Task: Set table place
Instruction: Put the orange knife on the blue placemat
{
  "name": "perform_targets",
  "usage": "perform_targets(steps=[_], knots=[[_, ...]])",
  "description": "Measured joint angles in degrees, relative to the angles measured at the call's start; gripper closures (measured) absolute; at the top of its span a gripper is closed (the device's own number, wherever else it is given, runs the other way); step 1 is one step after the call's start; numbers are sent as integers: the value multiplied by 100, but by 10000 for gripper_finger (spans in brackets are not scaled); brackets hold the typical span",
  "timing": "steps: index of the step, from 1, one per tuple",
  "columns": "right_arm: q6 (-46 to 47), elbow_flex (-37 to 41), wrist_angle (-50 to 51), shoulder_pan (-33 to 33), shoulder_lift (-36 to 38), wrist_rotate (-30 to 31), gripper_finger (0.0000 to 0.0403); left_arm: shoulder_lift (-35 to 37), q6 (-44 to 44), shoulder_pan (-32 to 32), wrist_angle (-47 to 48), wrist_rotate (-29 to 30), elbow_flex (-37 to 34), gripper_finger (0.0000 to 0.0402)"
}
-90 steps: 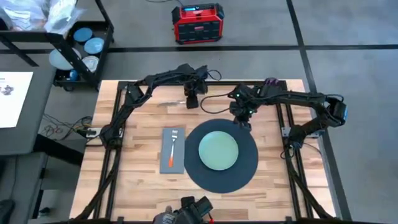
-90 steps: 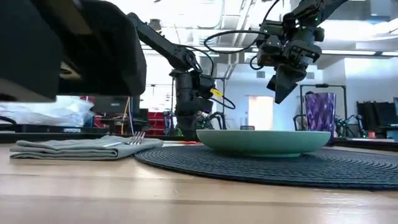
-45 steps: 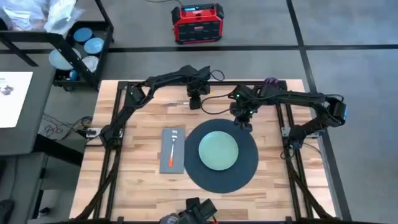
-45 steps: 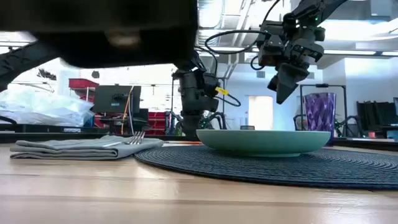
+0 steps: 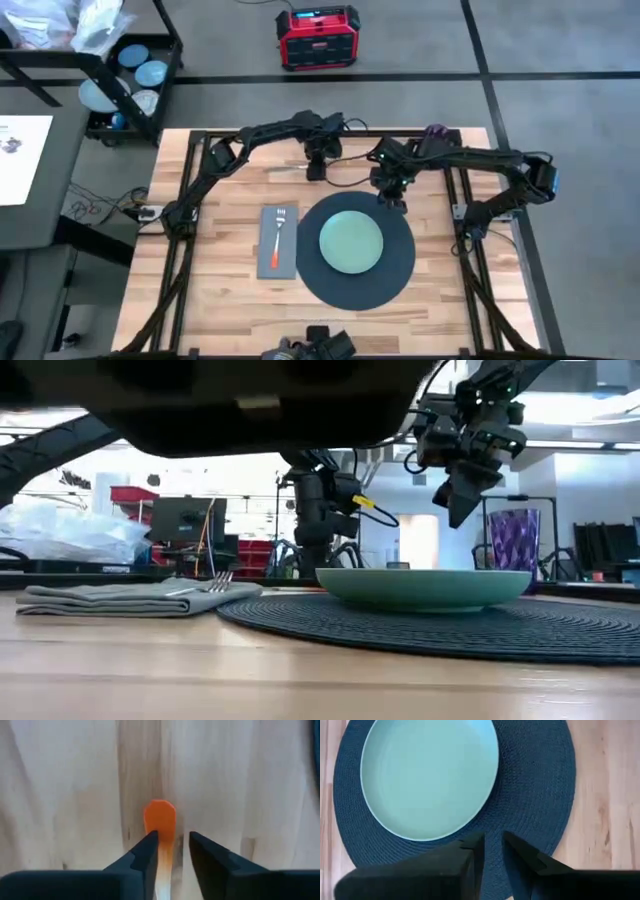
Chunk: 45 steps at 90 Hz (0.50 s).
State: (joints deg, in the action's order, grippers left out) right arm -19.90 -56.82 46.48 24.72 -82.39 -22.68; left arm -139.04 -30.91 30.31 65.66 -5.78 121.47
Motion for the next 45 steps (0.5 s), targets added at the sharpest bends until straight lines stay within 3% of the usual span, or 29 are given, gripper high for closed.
perform_targets(steps=[17,26,45], knots=[[39,0,24,-172,2,0,346,1,13,-27,-35,313,0,236],[39,0,88,-262,0,0,346,4,-47,-27,10,683,0,223],[52,0,163,-305,0,0,346,14,-55,6,12,857,-39,206]])
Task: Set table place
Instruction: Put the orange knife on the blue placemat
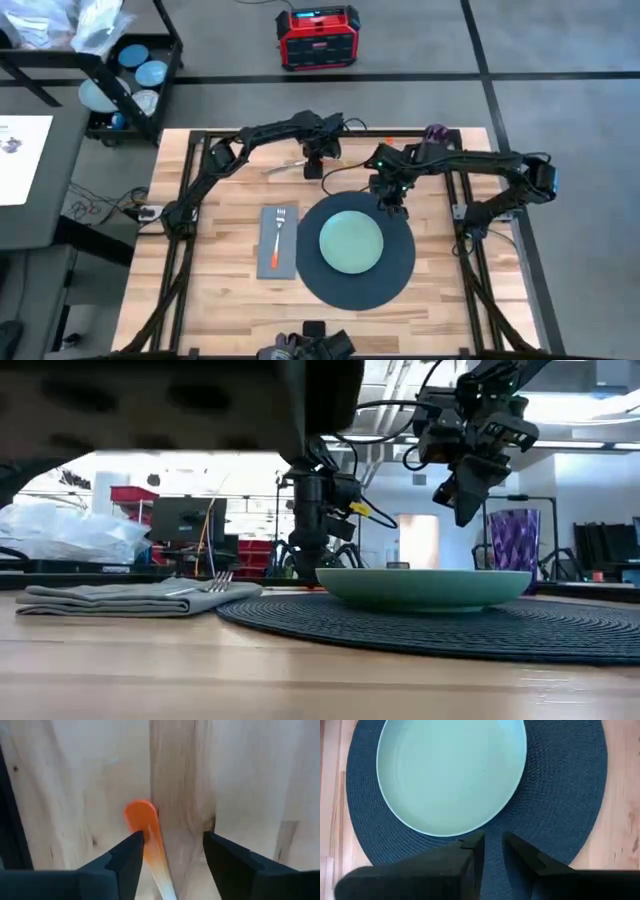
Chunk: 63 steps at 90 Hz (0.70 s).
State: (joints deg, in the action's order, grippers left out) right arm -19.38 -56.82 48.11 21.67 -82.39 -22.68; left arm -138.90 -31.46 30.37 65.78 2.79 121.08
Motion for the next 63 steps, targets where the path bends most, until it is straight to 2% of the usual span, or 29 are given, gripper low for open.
perform_targets(steps=[27,54,63], knots=[[-4,2,53,-18,0,0,346,1,131,60,-61,438,330,202],[-50,2,115,-28,0,0,346,3,572,184,-60,-356,234,202],[-50,2,116,-28,0,0,346,3,573,182,-114,-407,234,202]])
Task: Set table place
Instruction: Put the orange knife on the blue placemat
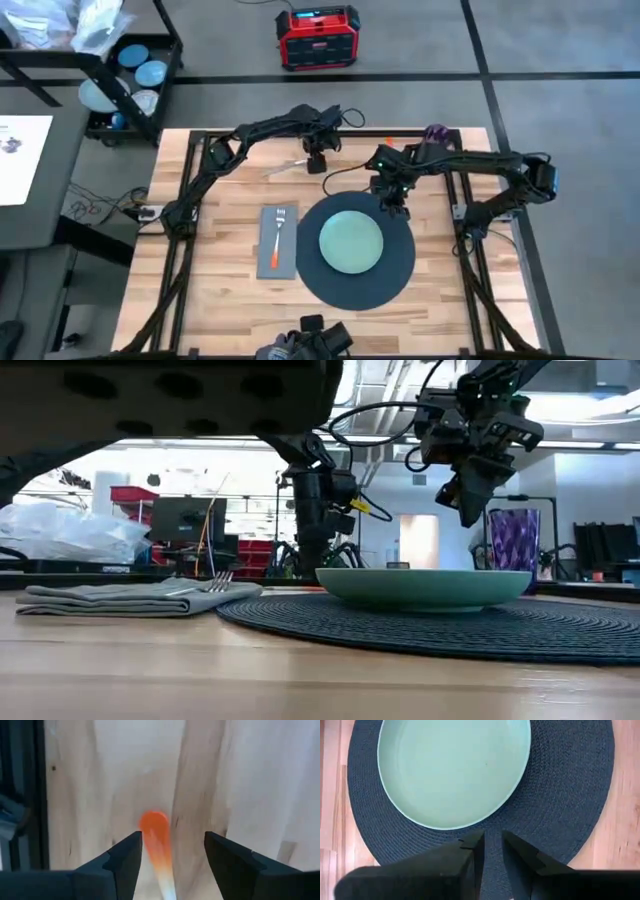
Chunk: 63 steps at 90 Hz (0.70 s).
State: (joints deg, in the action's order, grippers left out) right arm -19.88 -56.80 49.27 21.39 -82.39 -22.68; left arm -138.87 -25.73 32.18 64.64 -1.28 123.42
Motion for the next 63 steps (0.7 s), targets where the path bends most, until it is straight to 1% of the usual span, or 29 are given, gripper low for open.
perform_targets(steps=[14,22,31,41,48,55,63], knots=[[2,0,1,-2,0,0,346,-4,75,65,-145,-79,0,202],[22,0,5,-4,1,0,346,-145,263,130,-111,-109,11,202],[31,31,37,-20,0,-2,346,-199,570,253,-45,-602,28,202],[31,42,106,-51,0,0,346,-208,613,296,2,-661,24,202],[32,42,117,-79,0,0,346,-208,478,283,57,-663,24,203],[33,42,116,-86,0,0,346,-210,480,280,58,-661,24,212],[48,42,119,-113,0,2,346,-208,487,287,94,-718,24,235]])
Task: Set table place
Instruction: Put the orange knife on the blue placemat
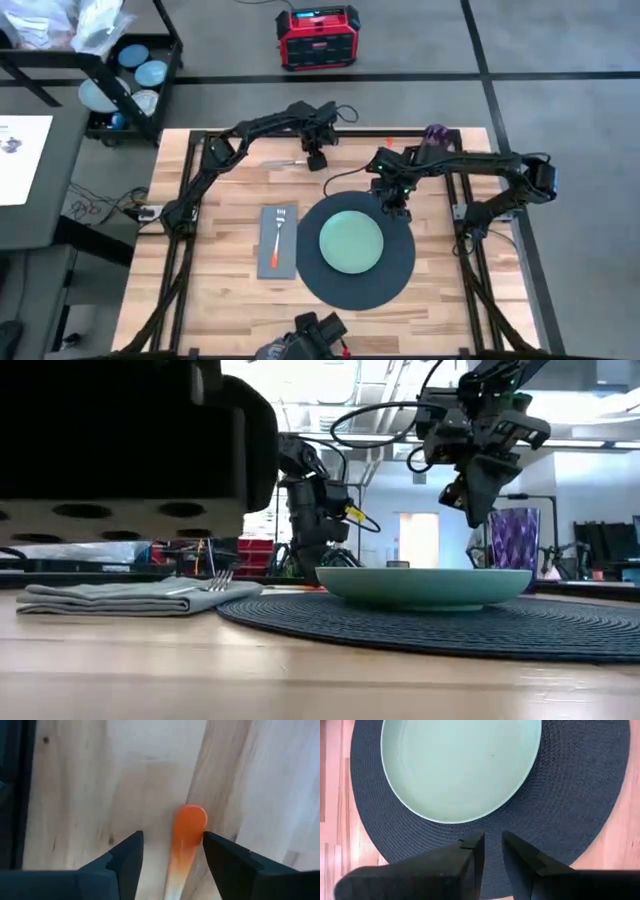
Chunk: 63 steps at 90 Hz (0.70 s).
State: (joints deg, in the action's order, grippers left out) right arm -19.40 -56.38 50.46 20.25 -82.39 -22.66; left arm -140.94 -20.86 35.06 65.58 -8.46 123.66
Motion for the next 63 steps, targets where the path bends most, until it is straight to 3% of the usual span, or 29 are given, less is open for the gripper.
perform_targets(steps=[16,24,35,46,63], knots=[[0,0,13,2,0,-2,346,0,-184,-99,223,40,0,267],[-2,2,29,2,0,-2,346,-3,-482,-213,390,92,-17,265],[-2,3,35,2,0,-1,346,-26,-539,-371,201,603,-96,252],[2,4,28,0,0,0,346,-33,-525,-382,180,487,-101,250],[136,4,22,2,0,5,346,-42,-440,-408,156,566,-101,313]])
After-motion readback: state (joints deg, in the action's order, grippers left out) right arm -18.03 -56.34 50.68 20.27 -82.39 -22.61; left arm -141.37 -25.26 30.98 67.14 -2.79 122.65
